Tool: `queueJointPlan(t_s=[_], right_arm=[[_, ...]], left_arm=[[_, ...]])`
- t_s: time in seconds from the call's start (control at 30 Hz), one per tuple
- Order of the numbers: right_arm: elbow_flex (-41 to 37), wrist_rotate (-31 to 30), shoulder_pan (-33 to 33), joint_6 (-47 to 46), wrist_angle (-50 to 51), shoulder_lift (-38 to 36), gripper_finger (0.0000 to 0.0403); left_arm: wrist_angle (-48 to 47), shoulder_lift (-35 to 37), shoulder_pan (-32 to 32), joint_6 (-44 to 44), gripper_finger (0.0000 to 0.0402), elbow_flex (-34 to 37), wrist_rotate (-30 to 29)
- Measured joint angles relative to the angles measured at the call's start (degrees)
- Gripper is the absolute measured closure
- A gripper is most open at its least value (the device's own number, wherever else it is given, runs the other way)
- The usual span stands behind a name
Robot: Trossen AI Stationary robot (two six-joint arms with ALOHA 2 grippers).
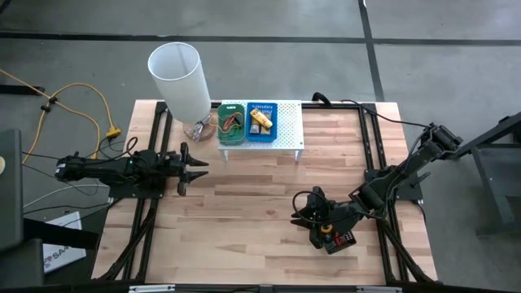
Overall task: Pick & Place Office Desk Supplies
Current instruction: Put the black bin with spring rubber bands on the shelf
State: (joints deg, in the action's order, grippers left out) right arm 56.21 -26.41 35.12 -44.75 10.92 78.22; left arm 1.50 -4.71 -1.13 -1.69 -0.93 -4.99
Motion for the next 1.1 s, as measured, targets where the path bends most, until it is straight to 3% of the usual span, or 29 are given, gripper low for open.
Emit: queueJointPlan(t_s=[0.87,1.1], right_arm=[[0.0,-0.5,0.0,0.0,0.1,0.0,0.033],[0.0,-7.6,0.0,0.0,1.2,0.0,0.033]], left_arm=[[0.0,0.0,0.0,0.0,0.0275,0.0,0.0],[0.0,0.0,0.0,0.0,0.0275,0.0,0.0]])
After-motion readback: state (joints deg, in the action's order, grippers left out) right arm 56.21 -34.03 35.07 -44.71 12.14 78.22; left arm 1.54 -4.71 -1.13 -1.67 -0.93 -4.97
